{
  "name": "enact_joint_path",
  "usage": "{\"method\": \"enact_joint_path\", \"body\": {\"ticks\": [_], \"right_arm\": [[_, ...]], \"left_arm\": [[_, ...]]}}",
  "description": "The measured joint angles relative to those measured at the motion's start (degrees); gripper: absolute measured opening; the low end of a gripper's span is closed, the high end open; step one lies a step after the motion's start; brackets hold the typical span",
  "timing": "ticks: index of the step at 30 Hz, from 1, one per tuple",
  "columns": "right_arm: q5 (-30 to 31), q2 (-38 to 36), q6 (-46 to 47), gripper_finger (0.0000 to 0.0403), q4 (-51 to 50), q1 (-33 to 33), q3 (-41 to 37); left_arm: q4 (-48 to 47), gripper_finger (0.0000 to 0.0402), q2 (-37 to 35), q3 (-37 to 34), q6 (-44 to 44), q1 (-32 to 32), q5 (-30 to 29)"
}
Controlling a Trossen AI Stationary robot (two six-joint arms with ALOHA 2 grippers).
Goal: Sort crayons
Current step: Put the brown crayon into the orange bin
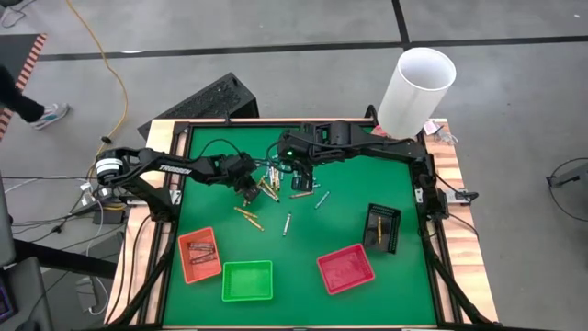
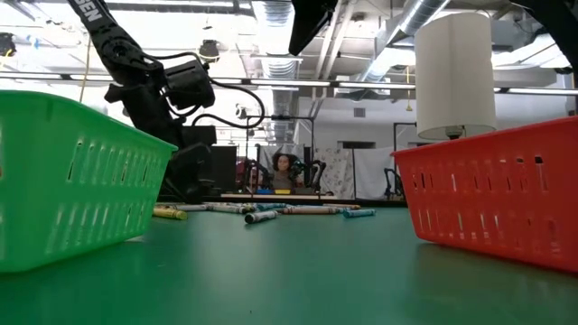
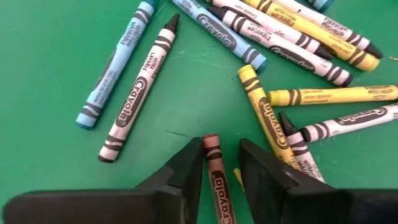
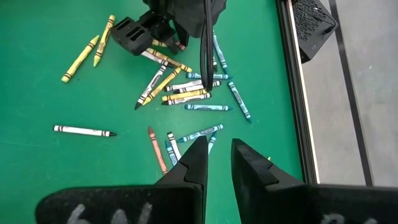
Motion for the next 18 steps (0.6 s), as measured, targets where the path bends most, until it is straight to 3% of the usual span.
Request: {"method": "enact_joint_path", "body": {"ticks": [7,18], "right_arm": [[-0.09,0.00,0.00,0.0066,0.17,0.64,0.00],[0.00,0.00,0.02,0.0066,0.22,1.69,0.00]], "left_arm": [[-1.17,0.0013,-0.04,0.09,0.05,0.00,-0.70],[1.08,0.0004,-1.58,-0.15,-0.33,0.02,-0.44]]}}
